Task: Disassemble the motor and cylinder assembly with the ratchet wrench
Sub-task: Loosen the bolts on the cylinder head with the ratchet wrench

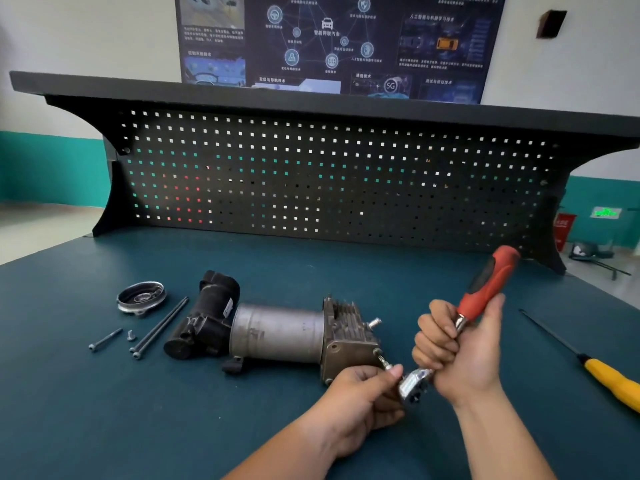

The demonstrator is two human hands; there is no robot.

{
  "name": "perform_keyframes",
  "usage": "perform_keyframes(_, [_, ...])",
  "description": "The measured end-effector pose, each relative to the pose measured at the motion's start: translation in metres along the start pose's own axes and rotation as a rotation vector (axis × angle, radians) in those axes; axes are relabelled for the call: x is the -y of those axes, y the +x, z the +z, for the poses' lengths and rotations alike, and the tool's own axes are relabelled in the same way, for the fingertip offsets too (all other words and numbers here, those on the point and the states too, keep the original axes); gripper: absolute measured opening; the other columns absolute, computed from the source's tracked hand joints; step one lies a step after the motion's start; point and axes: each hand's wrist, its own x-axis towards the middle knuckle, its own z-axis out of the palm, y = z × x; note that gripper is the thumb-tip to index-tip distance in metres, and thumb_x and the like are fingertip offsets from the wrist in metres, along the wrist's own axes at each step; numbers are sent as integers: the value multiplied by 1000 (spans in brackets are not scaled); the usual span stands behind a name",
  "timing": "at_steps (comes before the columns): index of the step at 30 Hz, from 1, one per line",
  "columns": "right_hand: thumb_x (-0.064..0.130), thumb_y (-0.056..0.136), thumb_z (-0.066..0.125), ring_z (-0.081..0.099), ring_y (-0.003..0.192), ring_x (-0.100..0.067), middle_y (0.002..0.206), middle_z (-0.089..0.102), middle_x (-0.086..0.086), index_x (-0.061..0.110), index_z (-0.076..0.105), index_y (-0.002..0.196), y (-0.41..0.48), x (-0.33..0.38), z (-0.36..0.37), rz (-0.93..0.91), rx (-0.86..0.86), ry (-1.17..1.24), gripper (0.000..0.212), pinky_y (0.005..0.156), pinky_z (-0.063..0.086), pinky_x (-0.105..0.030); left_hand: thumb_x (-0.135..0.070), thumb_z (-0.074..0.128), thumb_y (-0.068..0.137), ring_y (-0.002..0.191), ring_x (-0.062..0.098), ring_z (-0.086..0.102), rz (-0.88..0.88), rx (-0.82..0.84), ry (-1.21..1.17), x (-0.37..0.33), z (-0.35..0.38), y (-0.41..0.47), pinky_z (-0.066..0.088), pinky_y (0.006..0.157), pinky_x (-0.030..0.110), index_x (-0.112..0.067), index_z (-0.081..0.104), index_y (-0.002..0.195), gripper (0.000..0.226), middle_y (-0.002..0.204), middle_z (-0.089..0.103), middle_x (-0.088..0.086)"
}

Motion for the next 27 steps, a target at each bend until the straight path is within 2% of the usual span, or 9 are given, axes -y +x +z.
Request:
perform_keyframes(4, [85,64,25,5,35,-11,43,8,3,21,21,50,2,-2,-1,-6,14,5,66,35,15,-13,-23,64,84,59,16,59,-6,-11,12,-3,1,-3,48,48,19,-11,60,70,19,64,63,5])
perform_keyframes(8, [86,64,27,6,35,-10,43,10,4,22,26,46,2,-4,-2,-23,36,43,66,34,17,-13,-24,61,87,57,14,69,-7,17,20,-5,1,-5,47,45,16,-10,60,79,16,65,67,3])
perform_keyframes(10, [86,65,26,6,35,-10,43,11,4,22,32,43,2,-5,-2,-37,39,50,68,34,18,-13,-26,61,86,58,15,70,-6,26,20,-6,1,-6,46,44,15,-10,60,81,18,65,67,3])
perform_keyframes(13, [86,65,26,7,35,-10,42,13,5,21,28,46,1,-6,-1,-59,26,38,67,34,18,-13,-28,61,85,57,15,70,2,23,21,-5,1,-7,44,42,14,-9,58,81,19,66,66,4])
perform_keyframes(16, [85,66,24,7,35,-10,38,17,7,21,34,42,0,-7,1,-68,1,39,69,33,19,-13,-29,61,84,55,15,69,11,27,25,-6,1,-8,38,39,13,-10,57,80,20,66,65,4])
perform_keyframes(21, [83,66,23,5,39,-11,39,16,7,20,34,41,-5,-9,8,-120,-112,33,69,36,15,-15,-32,65,73,50,16,66,22,30,29,-7,1,-8,29,37,14,-10,53,77,25,65,65,6])
perform_keyframes(27, [82,67,25,16,32,-9,38,21,6,20,33,43,-16,-29,12,-294,-298,201,67,37,14,-17,-24,63,84,36,14,52,61,-52,23,-7,2,-5,24,34,16,-12,51,69,22,56,60,5])
